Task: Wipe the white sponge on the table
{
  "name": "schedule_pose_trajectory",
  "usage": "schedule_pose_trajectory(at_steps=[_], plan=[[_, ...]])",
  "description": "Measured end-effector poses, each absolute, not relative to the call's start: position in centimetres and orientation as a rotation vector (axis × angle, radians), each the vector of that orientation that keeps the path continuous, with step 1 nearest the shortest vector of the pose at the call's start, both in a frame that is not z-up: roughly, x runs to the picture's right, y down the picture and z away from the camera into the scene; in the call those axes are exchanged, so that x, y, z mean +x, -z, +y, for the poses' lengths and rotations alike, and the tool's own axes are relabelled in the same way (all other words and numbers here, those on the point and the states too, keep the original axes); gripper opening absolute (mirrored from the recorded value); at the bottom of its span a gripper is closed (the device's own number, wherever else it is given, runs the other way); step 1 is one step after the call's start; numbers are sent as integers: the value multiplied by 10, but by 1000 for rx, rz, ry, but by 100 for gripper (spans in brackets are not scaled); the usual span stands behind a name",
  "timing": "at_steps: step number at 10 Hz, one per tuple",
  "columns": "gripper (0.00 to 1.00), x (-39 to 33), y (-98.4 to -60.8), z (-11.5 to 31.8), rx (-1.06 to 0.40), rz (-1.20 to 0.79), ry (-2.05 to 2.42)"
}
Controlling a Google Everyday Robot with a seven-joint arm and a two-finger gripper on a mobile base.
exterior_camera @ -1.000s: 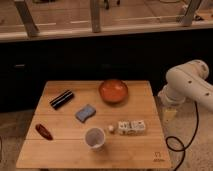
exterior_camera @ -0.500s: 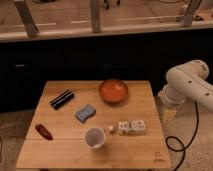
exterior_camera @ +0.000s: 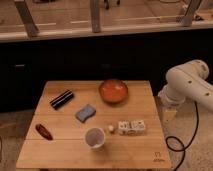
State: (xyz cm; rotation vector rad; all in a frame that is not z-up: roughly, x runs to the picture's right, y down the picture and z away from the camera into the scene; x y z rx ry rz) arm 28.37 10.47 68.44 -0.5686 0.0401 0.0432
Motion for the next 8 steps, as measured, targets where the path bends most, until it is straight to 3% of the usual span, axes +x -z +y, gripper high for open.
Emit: schedule_pose_trajectory(at_steps=[8], plan=[[80,203,-685,91,-586,17,59]])
